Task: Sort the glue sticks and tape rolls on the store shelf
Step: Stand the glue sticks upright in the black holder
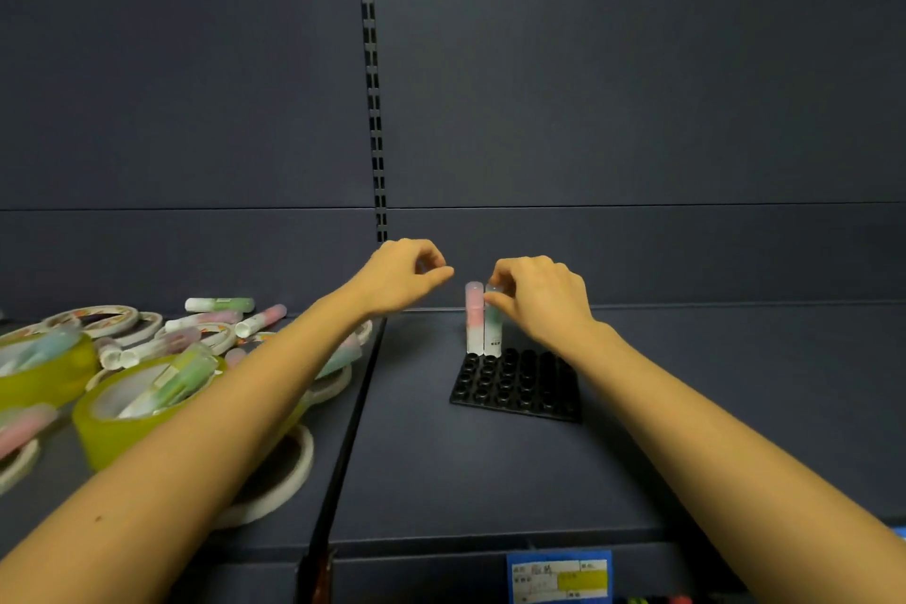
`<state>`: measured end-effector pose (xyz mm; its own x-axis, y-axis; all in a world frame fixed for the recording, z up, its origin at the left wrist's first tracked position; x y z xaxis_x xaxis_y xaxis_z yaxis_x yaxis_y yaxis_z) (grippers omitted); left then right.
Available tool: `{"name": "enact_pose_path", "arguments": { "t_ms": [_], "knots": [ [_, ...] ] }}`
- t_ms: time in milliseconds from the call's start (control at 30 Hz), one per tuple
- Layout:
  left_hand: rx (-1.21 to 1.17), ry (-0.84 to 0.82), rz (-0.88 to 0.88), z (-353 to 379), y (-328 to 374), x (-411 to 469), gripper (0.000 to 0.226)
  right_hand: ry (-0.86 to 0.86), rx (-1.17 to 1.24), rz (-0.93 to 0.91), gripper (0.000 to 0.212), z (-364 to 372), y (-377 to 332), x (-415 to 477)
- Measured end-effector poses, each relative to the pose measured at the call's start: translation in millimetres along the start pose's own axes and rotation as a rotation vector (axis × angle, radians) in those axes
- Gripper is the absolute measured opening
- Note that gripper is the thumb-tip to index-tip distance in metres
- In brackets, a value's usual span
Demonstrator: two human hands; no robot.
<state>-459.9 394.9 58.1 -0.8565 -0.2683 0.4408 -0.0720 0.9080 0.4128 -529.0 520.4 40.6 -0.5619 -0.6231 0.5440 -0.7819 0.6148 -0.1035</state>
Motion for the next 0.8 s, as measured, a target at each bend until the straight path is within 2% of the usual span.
{"name": "enact_pose_path", "arguments": {
  "t_ms": [233, 400, 500, 567, 700, 800],
  "knots": [
    [0.047, 0.146, -0.115, -55.6, -31.0, -31.7, 0.023, 0.010, -0.050, -0.062, 0.031, -9.1, -8.3, -5.0],
    [0.096, 0.240, -0.187, -96.3, -51.4, -68.4, 0.023, -0.017, -0.245, -0.131, 0.045, -19.3, -23.3, -3.2],
    [0.105, 0.311, -0.240, -121.6, -68.9, -93.6, 0.022, 0.099, -0.119, -0.187, 0.041, -27.8, -49.3, -9.4],
    [0.115, 0.335, -0.282, -134.2, -82.3, -109.0, 0.022, 0.114, -0.011, -0.236, 0.035, -28.1, -75.0, -12.0],
    [0.136, 0.345, -0.365, -152.3, -110.9, -136.8, 0.020, -0.018, 0.143, -0.275, 0.023, -11.0, -130.0, -10.9],
    [0.127, 0.305, -0.398, -158.6, -130.9, -151.4, 0.017, -0.123, 0.215, -0.275, 0.023, 7.9, -166.7, -10.0]
  ]
}}
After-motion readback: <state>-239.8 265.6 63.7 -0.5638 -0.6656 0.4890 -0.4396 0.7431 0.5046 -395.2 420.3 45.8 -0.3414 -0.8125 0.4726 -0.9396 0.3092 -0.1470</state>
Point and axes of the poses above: each hand's wrist, its own x-axis towards the middle knuckle, its own z-axis out of the palm, y = z × x, the point moved 8 cm from there along x, towards the middle knuckle, and after that the axes turned 4 degrees about -z, right-handed, at the moved point
